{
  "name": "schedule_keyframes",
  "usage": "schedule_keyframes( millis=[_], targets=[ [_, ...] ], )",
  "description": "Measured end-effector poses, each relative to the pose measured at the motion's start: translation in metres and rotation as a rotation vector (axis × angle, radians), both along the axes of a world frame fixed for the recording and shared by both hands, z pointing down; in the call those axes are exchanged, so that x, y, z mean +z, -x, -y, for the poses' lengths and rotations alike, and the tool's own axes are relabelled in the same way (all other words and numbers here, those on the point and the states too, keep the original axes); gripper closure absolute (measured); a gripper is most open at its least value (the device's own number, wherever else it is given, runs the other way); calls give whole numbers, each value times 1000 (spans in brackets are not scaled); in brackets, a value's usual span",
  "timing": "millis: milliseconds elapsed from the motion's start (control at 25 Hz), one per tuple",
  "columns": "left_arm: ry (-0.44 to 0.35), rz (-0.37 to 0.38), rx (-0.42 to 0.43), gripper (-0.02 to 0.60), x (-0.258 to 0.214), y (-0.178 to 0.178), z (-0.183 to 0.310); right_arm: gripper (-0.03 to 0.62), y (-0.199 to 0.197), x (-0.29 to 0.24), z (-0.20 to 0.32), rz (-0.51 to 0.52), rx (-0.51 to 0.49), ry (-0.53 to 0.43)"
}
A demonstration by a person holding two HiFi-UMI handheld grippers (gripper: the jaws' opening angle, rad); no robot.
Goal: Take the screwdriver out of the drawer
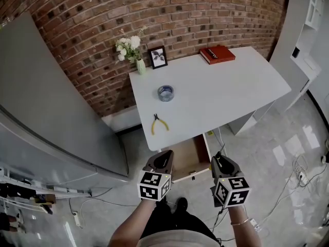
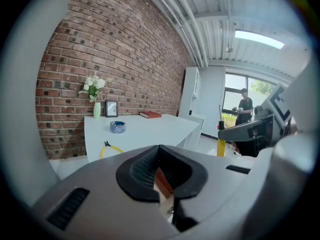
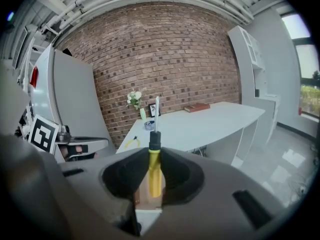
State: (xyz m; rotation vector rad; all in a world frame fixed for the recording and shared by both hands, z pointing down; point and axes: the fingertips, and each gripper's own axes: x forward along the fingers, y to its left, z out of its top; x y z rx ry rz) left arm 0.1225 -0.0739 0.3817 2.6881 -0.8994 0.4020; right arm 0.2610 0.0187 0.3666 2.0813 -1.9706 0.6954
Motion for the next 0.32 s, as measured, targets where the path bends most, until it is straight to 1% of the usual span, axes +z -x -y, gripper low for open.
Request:
schedule_keyframes(
  millis=[320],
  targets=[
    [-5,6,-10,591,-2,2,1,517,0,-3,1,-9,-7,-7]
  ],
)
